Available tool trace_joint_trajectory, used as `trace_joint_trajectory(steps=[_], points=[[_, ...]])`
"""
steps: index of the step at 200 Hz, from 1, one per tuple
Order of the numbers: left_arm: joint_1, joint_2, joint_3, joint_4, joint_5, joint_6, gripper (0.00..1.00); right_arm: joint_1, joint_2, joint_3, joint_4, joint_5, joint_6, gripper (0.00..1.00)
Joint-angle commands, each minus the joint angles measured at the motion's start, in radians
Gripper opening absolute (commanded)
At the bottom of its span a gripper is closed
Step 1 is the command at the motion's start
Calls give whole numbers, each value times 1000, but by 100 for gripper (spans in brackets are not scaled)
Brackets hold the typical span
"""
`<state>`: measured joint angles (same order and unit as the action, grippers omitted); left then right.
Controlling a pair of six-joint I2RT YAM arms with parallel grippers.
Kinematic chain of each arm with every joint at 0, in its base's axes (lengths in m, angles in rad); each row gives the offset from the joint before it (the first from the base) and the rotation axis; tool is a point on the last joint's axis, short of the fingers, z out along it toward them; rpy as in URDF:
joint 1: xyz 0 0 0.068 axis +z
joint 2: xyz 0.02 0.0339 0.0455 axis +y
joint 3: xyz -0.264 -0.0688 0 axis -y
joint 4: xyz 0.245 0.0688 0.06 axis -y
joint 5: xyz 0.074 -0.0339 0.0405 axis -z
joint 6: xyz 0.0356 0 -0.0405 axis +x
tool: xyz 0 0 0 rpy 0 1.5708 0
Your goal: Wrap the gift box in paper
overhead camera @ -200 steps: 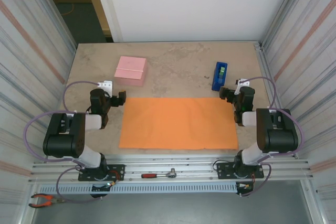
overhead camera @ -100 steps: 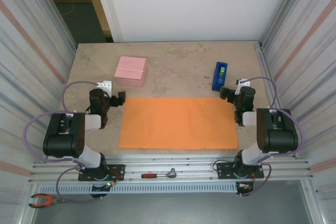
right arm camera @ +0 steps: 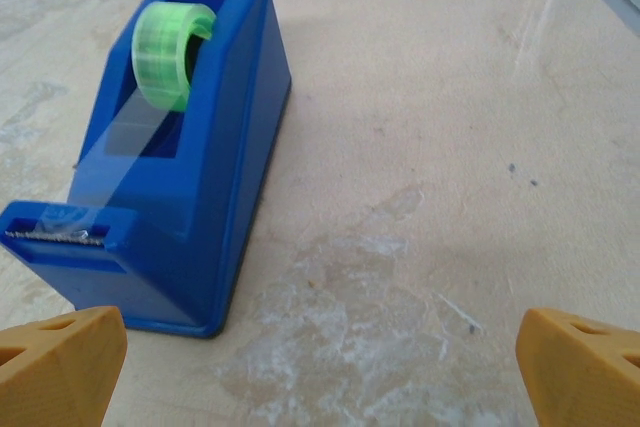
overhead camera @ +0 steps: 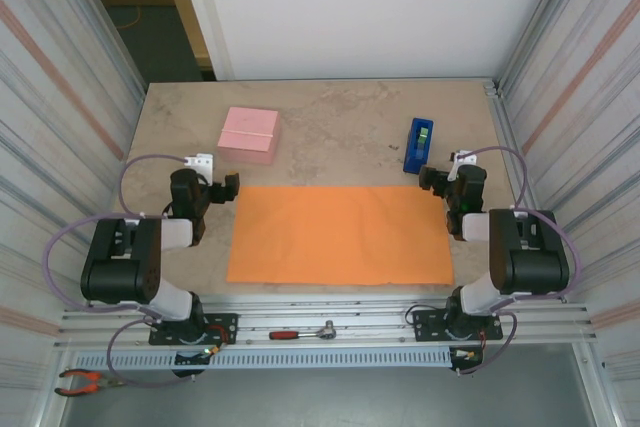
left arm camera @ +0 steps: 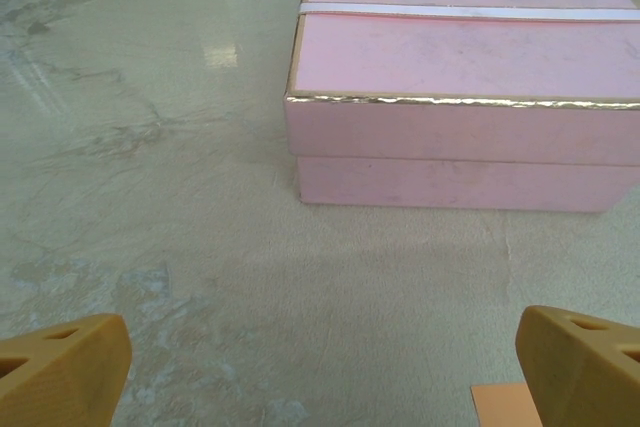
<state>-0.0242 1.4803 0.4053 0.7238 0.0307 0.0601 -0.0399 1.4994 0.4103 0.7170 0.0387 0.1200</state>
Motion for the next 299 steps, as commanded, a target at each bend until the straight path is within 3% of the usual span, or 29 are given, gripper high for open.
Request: trace_joint_trajectory(steps=[1,26,45,60,79,113,167,232,268,299], points=[[-10,-88,45,-89,-73,0,99,-9,-113,58,-145,74,18,98],[-1,-164,130,-272,-133,-47,99,-6,-246,106,-301,145,101,98],[46,-165,215,-367,-63,-135,99,-4,-291,210,-477,177,206,98],[85,-98,331,-469,48,-178,98,-14,-293,311,-669,277,413,98],[97,32,481,-562,155,-177,96,-96,-268,402,-794,43,516,98],[104,279,743,-672,311,-180,93,-112,-216,402,-675,-325,536,98],[99,580,1125,-894,445,-206,90,12,-123,507,-793,-446,458,98],[-13,642,1175,-940,549,-204,88,169,0,594,-836,-466,451,91],[-98,575,1092,-837,593,-295,87,260,108,677,-852,-465,451,89],[-158,504,1022,-799,531,-359,86,332,242,782,-869,-502,472,86]])
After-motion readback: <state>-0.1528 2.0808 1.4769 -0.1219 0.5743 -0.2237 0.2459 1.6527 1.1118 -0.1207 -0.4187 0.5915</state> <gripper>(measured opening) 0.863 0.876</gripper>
